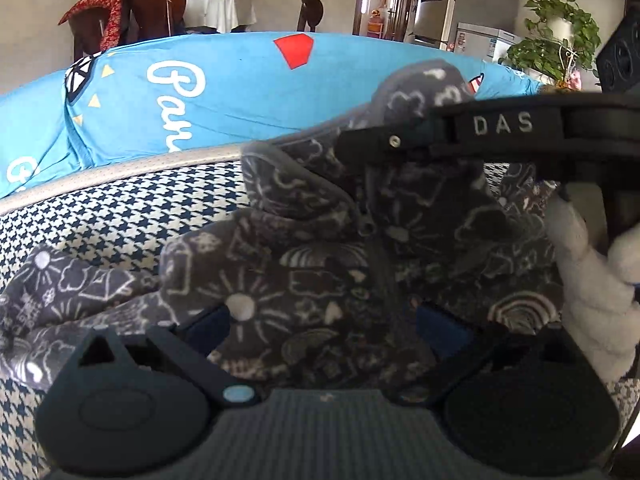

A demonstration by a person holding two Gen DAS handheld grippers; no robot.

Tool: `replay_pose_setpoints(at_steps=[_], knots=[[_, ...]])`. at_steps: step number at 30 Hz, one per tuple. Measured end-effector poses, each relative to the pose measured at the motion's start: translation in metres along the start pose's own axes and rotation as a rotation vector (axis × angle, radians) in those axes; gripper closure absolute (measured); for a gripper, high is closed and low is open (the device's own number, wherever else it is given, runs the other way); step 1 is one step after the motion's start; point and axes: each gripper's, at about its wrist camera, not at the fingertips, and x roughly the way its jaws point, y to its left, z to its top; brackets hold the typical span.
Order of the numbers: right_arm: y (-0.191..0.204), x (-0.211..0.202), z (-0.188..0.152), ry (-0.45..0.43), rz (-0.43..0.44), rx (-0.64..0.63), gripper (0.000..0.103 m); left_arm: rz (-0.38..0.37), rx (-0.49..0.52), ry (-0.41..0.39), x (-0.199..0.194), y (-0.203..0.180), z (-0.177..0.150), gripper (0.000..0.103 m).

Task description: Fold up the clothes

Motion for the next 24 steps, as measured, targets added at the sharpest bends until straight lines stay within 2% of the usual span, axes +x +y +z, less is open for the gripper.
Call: replay_pose_setpoints(at_steps=[3,7,17,24], knots=[[0.003,-0.006,0.007,-0.032,0.018,-0.016,0.087,-0.009,-0.037,0.013,0.011,-0.003,0.005,0.0],[0.005,-0.012,0.018,-0.077,0.041,-0.024,0.087,0.023,-0.093,-0.001,0.026,-0.002,0.017,0.0],[0.018,0.002,0.042,-0.153,0.093,-0.047,0.088,0.213,-0.209,-0.084,0.053,0.006,0.049,0.0],[0.004,0.02,0.054,-0.183,0.054,0.013,0.088,0.301,-0.189,-0.159,0.069,0.014,0.073,0.0]])
